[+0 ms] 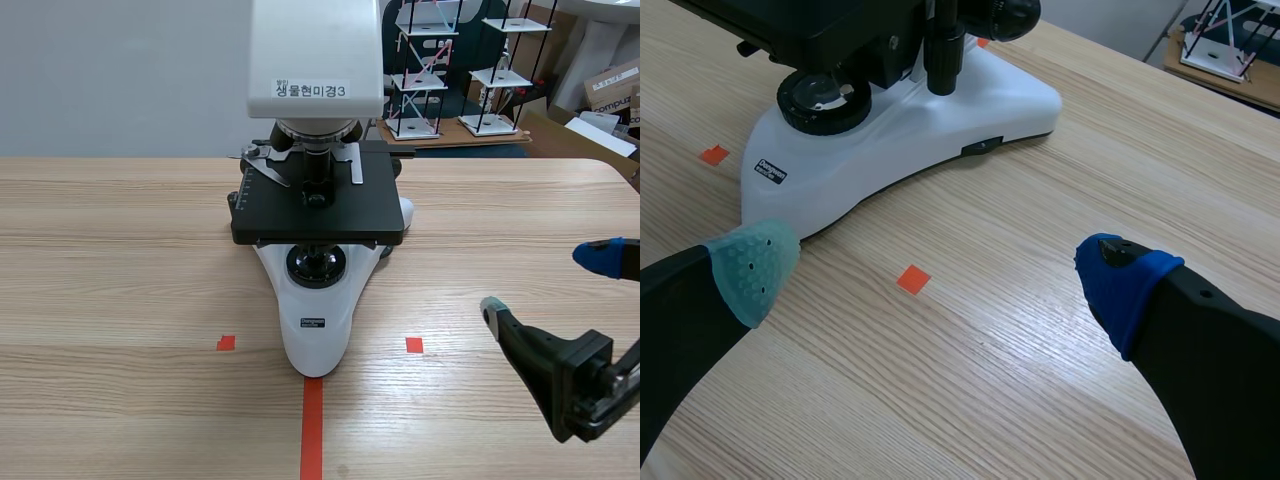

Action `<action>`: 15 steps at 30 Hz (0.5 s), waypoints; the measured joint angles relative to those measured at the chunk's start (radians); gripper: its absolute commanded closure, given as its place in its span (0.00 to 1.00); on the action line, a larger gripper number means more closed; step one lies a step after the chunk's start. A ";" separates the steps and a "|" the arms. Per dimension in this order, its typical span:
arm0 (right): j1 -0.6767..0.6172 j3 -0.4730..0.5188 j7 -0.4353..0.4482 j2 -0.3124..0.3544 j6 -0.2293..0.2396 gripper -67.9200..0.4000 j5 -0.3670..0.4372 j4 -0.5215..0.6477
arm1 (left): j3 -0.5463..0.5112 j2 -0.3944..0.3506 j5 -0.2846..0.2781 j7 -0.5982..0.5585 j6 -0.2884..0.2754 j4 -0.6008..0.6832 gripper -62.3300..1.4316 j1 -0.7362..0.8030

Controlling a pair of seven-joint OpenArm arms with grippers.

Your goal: Return to the home posture

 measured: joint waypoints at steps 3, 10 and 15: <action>0.000 0.000 0.000 0.000 0.000 0.10 0.000 0.000 | 0.001 -0.005 0.000 -0.003 0.000 0.000 0.00 -0.006; 0.000 0.000 0.000 0.000 0.000 0.10 0.000 0.000 | 0.006 -0.013 -0.032 -0.042 -0.009 0.000 0.00 0.018; 0.000 0.000 0.000 0.000 0.000 0.10 0.000 0.000 | 0.006 -0.013 -0.051 -0.034 -0.051 0.000 0.00 0.051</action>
